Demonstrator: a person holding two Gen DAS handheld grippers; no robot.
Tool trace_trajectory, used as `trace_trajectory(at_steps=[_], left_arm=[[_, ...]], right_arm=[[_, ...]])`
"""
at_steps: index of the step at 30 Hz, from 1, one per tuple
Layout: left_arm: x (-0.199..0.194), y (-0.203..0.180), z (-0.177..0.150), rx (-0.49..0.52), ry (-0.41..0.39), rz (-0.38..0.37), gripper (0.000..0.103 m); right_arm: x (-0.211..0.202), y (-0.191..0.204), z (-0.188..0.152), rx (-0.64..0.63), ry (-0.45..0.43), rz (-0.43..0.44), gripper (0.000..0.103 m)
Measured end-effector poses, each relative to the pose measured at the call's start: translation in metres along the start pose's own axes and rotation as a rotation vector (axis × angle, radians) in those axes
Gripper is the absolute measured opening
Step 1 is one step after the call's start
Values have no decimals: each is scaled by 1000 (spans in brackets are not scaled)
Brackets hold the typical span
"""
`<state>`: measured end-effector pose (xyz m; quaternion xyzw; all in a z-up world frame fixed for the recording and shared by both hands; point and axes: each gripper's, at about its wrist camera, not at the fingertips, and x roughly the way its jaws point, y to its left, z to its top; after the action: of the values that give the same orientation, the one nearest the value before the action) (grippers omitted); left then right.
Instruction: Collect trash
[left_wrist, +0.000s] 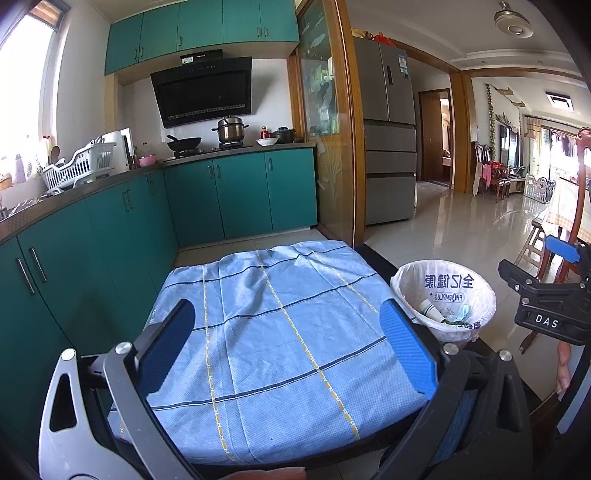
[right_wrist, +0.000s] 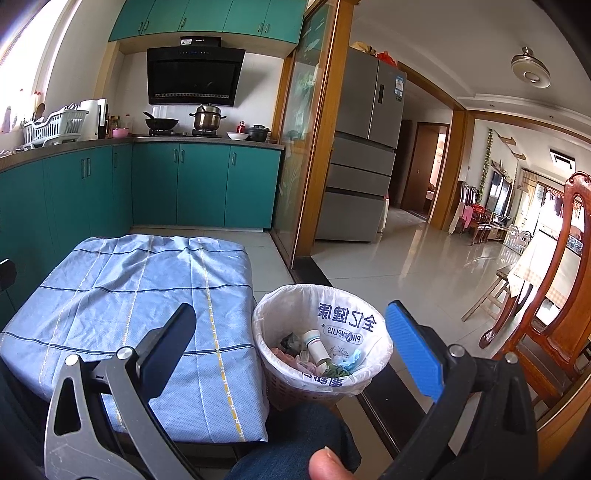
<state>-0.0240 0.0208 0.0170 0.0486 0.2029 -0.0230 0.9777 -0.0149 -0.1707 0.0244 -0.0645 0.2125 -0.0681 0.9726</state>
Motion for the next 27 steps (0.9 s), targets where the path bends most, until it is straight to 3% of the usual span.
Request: trace_trajectory(at_steps=[27], left_arm=[[20,-3,-10,0,46,-20,100]], right_arm=[[15,-1,-9,-1,38,-12,100]])
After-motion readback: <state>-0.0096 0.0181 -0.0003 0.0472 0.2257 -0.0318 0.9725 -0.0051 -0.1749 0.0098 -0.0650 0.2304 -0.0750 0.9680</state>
